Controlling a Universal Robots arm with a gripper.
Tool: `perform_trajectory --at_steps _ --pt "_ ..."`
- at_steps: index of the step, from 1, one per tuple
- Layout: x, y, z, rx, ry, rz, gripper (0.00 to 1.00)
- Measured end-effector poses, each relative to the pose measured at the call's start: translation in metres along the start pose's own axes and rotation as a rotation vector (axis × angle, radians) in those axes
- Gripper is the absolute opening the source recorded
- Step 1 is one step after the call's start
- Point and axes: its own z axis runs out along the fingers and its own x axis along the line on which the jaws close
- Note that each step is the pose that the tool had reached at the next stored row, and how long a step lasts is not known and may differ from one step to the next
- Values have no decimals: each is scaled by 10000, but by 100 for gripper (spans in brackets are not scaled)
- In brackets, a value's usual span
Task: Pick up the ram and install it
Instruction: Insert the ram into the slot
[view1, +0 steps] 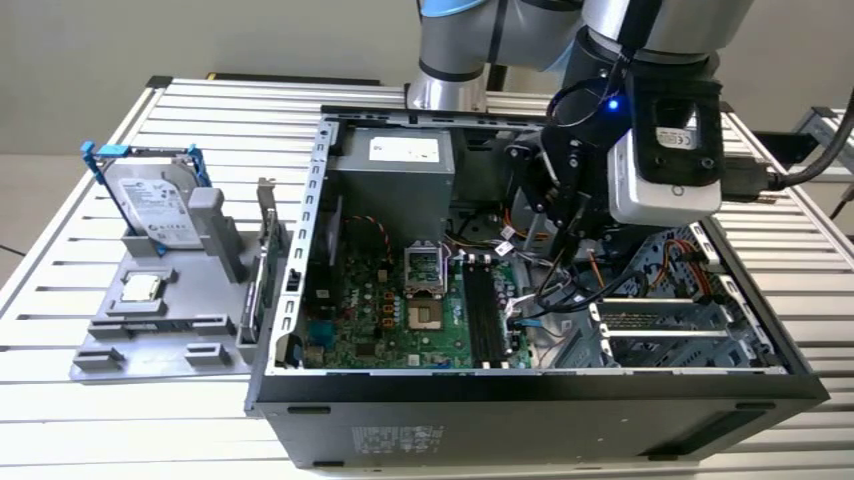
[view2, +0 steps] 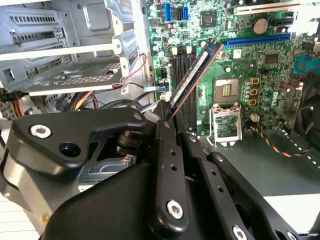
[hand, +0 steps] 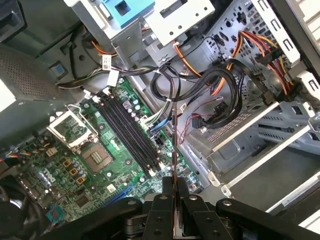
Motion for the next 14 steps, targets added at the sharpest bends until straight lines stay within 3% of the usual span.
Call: perform_trajectory --at_steps 14 --pt "11 15 -1 -33 -66 -1538 0"
